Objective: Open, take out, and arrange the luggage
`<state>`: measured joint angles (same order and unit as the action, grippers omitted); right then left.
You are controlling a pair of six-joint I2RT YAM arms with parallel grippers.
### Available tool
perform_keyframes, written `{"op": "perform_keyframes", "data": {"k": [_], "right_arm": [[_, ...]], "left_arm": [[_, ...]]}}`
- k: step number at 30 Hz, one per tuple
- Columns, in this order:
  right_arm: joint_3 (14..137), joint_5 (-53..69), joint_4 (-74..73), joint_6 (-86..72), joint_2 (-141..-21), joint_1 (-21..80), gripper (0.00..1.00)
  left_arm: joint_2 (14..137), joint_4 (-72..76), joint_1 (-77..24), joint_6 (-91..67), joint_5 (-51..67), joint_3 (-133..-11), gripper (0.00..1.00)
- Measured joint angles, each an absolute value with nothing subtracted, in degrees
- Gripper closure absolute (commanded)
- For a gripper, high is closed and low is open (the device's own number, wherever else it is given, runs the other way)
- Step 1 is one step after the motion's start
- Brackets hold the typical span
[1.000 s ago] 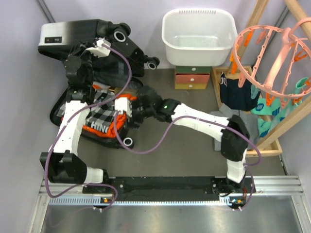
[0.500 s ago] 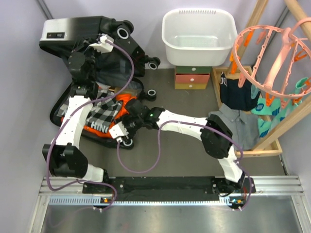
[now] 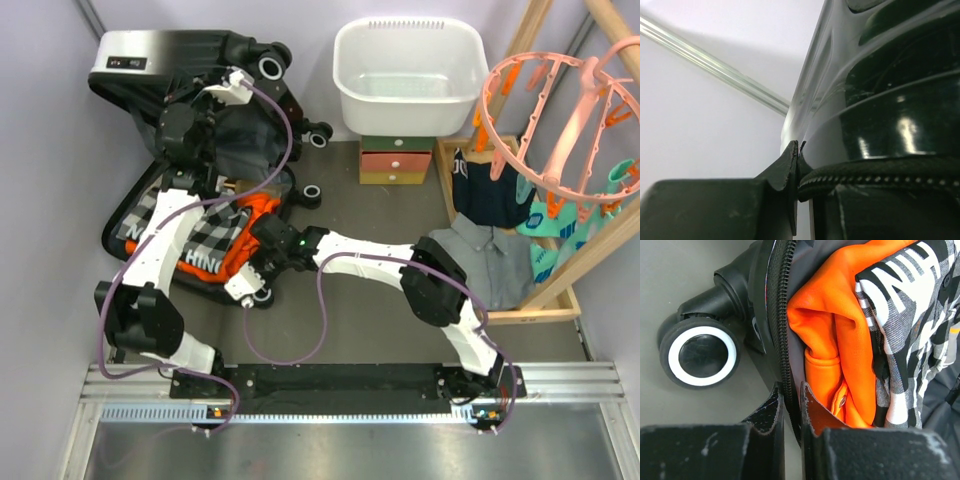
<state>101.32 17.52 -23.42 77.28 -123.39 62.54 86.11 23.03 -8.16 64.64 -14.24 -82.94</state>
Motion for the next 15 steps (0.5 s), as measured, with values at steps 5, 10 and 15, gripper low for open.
{"op": "perform_keyframes", "data": {"k": [5,10,15], "right_arm": [[101.3,18.35,-23.42,78.06,-123.39,61.93,1.0],[100.86,19.38,-22.61,80.73,-123.39,60.71,1.0],[100.47,21.23,-21.76,82.5,-123.42,56.49,1.0]], "left_arm": [[87.55,24.08,-9.65,67.55,-15.81,-83.9,1.0],[90.76,26.7,-11.99,71.18,-18.83,-85.58,1.0],[94.28,25.32,-12.49,73.78,-21.39,-89.91,1.0]]}}
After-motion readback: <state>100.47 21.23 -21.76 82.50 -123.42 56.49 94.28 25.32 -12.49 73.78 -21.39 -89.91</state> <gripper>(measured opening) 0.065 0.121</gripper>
